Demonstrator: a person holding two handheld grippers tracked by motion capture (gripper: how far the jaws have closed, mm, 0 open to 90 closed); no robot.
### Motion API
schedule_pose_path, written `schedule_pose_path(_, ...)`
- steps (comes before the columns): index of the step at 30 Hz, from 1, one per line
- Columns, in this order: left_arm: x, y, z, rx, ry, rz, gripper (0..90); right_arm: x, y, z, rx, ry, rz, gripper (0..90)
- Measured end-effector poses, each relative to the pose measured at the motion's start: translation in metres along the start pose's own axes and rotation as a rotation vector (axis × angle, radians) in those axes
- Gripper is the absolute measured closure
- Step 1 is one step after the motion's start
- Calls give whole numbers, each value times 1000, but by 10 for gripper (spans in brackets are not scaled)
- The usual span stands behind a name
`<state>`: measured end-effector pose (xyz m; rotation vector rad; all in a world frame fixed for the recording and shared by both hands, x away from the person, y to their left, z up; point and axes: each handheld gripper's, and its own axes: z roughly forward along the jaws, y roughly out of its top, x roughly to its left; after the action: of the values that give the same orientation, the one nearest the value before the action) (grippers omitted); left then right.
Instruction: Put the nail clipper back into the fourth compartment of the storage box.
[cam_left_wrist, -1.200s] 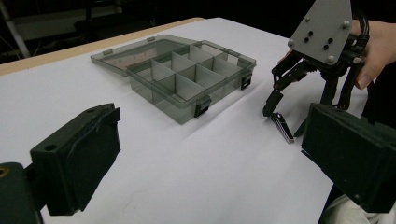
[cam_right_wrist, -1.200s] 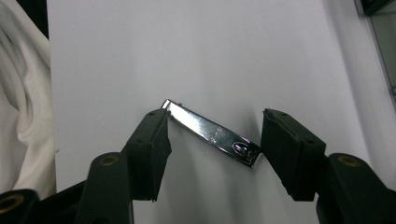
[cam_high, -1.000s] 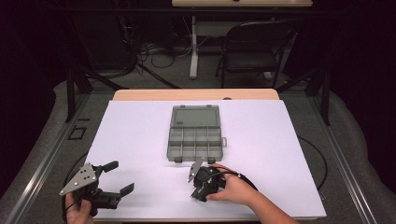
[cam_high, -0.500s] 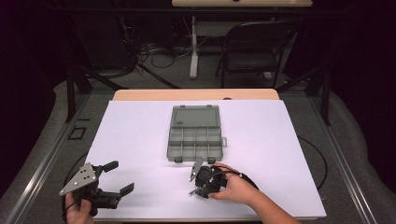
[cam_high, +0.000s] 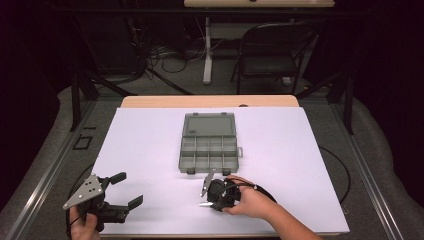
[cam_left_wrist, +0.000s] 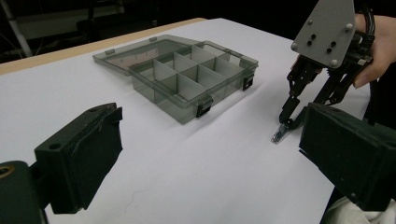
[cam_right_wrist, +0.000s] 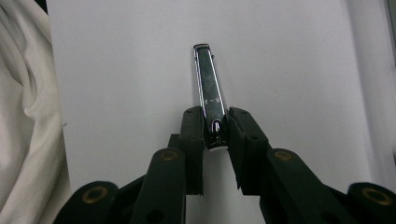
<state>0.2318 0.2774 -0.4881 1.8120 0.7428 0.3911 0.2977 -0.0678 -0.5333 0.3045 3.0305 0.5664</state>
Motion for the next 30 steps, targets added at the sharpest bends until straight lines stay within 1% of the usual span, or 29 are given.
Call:
schedule_pose_path(1, 0, 0, 0, -3, -5, -1, 54, -1, 0, 0, 2, 4, 5, 767)
schedule_pose_path(5, 0, 0, 0, -1, -2, -1, 57, -1, 1, 0, 12, 9, 17, 778)
schedule_pose_path(7, 1, 0, 0, 1, -1, -2, 58, -2, 1, 0, 14, 14, 32, 787)
schedule_pose_path(11, 1, 0, 0, -2, 0, -2, 62, -2, 2, 0, 20, 16, 48, 791)
schedule_pose_path(15, 1, 0, 0, 0, 1, -2, 66, -2, 4, 1, 36, 10, 51, 791)
schedule_pose_path(17, 1, 0, 0, 0, 1, -2, 67, -1, 4, 1, 35, 6, 41, 792)
schedule_pose_path(22, 1, -1, 0, -3, 0, -3, 68, -2, 4, 0, 34, 8, 48, 793)
schedule_pose_path(25, 1, -1, 0, -3, 0, -4, 69, -2, 4, 0, 31, 7, 44, 793)
schedule_pose_path(30, 1, -1, 0, -2, 3, -4, 69, -2, 3, 0, 23, 9, 64, 794)
